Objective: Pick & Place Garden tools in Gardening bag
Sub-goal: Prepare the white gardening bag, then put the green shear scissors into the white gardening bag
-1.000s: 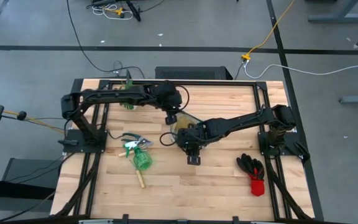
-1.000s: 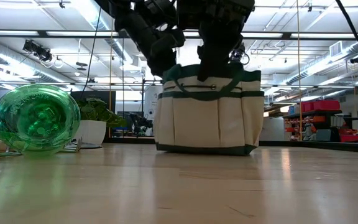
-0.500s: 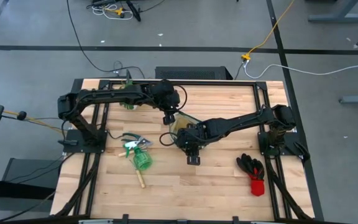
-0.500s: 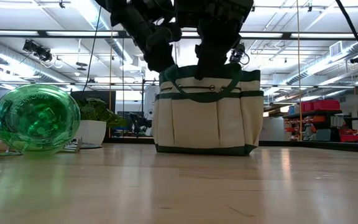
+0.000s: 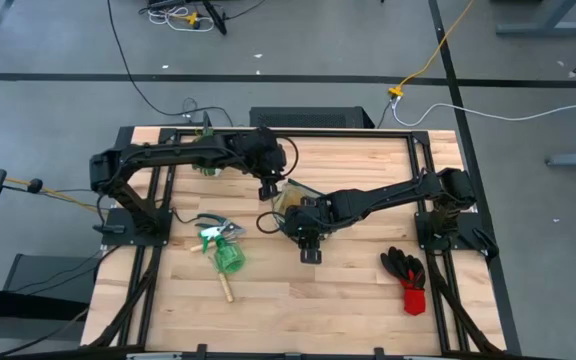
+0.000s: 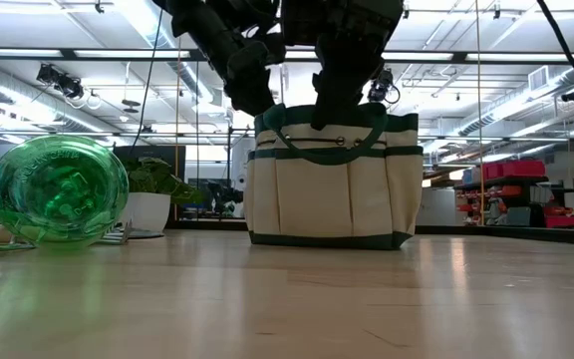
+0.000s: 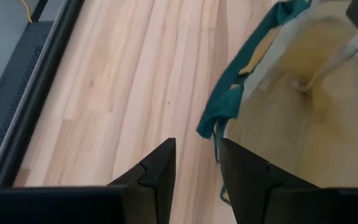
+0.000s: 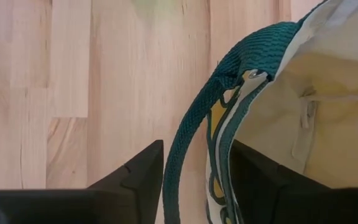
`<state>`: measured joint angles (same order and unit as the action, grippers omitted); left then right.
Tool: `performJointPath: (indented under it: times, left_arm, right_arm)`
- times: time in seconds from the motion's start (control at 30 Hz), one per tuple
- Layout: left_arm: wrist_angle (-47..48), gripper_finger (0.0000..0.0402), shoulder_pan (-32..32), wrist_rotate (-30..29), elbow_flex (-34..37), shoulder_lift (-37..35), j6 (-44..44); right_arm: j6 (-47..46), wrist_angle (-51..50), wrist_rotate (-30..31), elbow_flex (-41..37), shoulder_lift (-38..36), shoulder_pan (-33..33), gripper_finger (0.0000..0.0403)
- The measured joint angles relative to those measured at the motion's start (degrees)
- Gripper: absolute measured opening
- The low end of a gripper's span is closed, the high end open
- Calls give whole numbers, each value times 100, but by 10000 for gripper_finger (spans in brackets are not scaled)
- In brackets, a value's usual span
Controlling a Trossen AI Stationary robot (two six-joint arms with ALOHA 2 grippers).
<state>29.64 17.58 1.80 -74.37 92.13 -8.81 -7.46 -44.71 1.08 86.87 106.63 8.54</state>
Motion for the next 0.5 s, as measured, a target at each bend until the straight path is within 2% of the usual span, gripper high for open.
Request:
performJointPath:
  times: [0.5]
  left_arm:
    - [207,131,59,-216,-2,-669,4]
  right_arm:
    - [49,-27,167,0,-105,-150,178]
